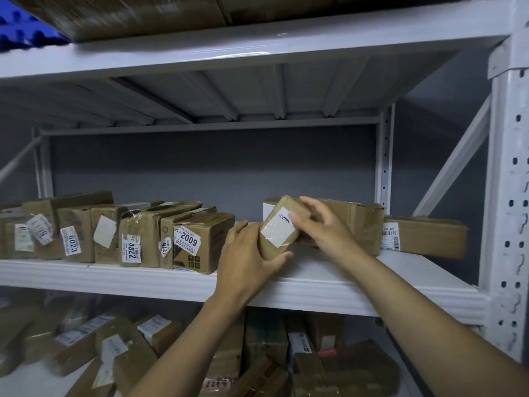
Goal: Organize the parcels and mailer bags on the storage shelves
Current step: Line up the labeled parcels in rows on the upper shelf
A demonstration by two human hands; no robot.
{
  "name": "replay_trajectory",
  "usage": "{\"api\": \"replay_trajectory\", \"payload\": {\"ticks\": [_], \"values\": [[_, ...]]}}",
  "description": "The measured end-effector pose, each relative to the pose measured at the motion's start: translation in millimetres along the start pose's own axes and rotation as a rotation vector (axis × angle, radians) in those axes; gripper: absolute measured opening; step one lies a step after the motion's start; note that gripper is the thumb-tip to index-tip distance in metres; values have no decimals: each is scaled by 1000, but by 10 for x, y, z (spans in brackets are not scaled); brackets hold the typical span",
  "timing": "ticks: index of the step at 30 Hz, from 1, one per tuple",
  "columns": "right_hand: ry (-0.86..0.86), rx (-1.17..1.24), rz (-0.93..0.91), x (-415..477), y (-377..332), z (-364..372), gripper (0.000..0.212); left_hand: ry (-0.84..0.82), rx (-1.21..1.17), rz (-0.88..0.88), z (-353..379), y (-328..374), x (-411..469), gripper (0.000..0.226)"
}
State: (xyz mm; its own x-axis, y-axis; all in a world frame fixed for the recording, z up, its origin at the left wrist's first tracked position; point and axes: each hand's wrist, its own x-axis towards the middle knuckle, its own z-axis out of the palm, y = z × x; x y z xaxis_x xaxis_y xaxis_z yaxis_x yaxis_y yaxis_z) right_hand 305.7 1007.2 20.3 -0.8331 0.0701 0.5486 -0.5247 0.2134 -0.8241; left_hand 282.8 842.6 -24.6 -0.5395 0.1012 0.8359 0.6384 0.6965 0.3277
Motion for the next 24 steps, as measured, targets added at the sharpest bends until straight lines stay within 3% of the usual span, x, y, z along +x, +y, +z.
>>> {"api": "replay_trajectory", "payload": {"ticks": [3, 8, 11, 14, 20, 24], "values": [[-49, -228, -84, 37, 40, 77, 61, 11, 139, -24, -81, 6, -74, 72], [-117, -421, -179, 35, 20, 197, 56, 26, 322, 116, -218, -249, -62, 73], [-133, -423, -161, 59, 11, 269, 60, 67, 370, 155, -346, -435, 28, 77], [-193, -377, -50, 65, 53, 341, 78, 45, 443, 160, -541, -647, 116, 79], [-252, -308, 49, 74, 108, 540, 92, -225, 542, 78, -853, -1024, 288, 84], [-272, -343, 64, 103, 84, 698, 94, -272, 544, 118, -884, -1130, 352, 84]]}}
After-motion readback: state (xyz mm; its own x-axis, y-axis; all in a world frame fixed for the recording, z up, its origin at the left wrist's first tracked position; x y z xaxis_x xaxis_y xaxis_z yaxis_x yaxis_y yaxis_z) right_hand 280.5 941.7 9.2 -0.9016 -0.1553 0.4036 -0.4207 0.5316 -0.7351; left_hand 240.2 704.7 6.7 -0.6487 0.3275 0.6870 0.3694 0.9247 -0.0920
